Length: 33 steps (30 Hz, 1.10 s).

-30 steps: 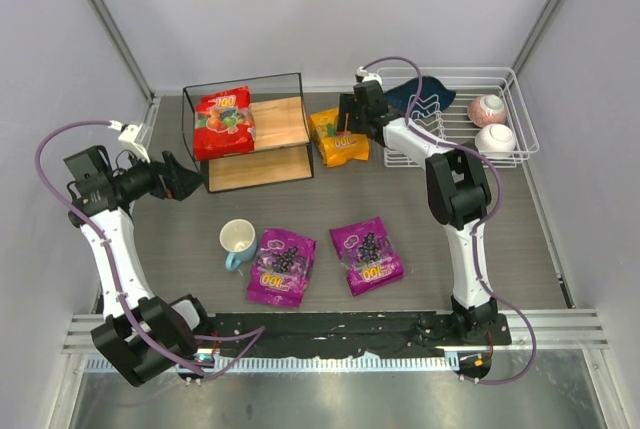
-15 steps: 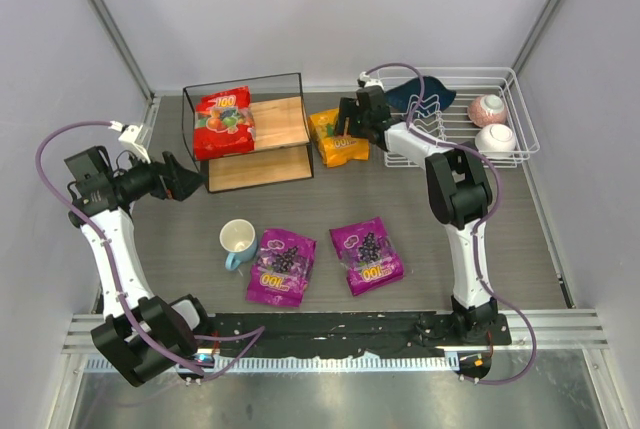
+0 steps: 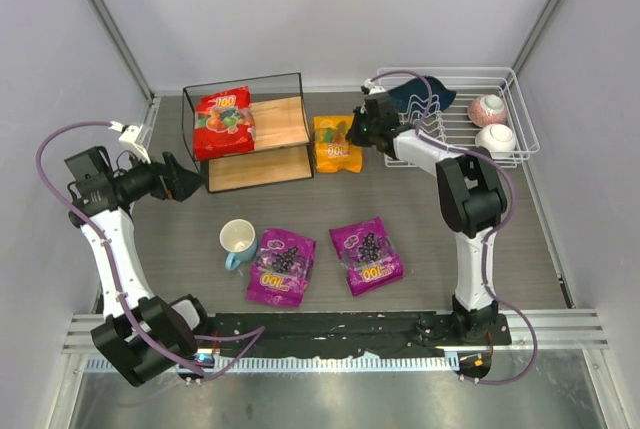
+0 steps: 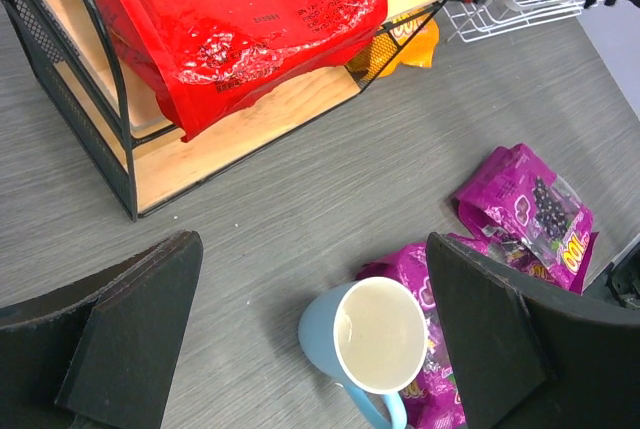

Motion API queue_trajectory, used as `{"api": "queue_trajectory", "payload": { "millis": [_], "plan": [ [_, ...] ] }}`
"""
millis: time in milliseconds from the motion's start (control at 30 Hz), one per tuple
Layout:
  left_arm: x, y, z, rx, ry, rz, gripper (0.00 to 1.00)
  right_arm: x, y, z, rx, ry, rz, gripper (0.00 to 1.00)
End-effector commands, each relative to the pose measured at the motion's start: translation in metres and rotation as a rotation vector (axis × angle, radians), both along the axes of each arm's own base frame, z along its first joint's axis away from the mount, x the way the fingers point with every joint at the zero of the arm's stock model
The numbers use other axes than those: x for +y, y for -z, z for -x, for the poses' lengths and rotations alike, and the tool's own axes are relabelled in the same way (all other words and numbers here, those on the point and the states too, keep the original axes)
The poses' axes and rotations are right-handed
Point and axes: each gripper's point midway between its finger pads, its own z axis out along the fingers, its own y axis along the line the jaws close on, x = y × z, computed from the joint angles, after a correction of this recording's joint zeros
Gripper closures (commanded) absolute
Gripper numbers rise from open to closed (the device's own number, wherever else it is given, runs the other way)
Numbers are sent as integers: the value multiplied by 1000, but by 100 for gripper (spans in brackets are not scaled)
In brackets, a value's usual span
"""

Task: Place and organize the candy bags onto the shelf

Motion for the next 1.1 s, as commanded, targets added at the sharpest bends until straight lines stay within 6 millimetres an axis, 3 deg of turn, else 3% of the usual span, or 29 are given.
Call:
{"api": "queue_trajectory", "payload": {
  "millis": [0,167,233,267,333,367,400,500,533,567,667,700,733,800,1067],
  "plan": [
    [-5,-9,6,-30,21,6,0,13,-32,46,-5,-106,-26,99],
    [-8,-9,7,-33,34,16,0,11,-45,101,-9,-162,-4,99],
    [-9,-10,8,-36,37,16,0,12,-45,121,5,-182,-2,99],
    [-9,-10,8,-35,41,18,0,9,-33,136,40,-195,7,99],
    [-10,-10,8,-37,43,17,0,10,-42,158,37,-221,6,99],
    [-10,-10,9,-36,45,18,0,7,-30,173,66,-231,21,99],
    [-11,-10,9,-35,48,21,0,5,-37,183,59,-237,19,99],
    [-17,-9,10,-32,68,24,0,7,-29,214,112,-278,9,99],
    [-19,-9,10,-31,76,23,0,9,-38,222,99,-296,-9,99],
    [-21,-10,11,-33,84,20,0,7,-37,228,102,-297,-9,90],
    [-36,-6,14,-23,130,9,0,-12,-56,220,21,-192,19,70],
    [-45,-6,17,-23,162,0,0,-18,-60,215,6,-153,31,51],
    [-48,-2,17,-16,164,-21,0,-30,-62,205,-15,-75,63,45],
    [-60,-1,21,-26,198,-59,0,-32,-68,196,-15,-27,59,36],
    [-63,4,27,-22,198,-102,0,-16,-30,166,31,135,-67,29]
  ]
}}
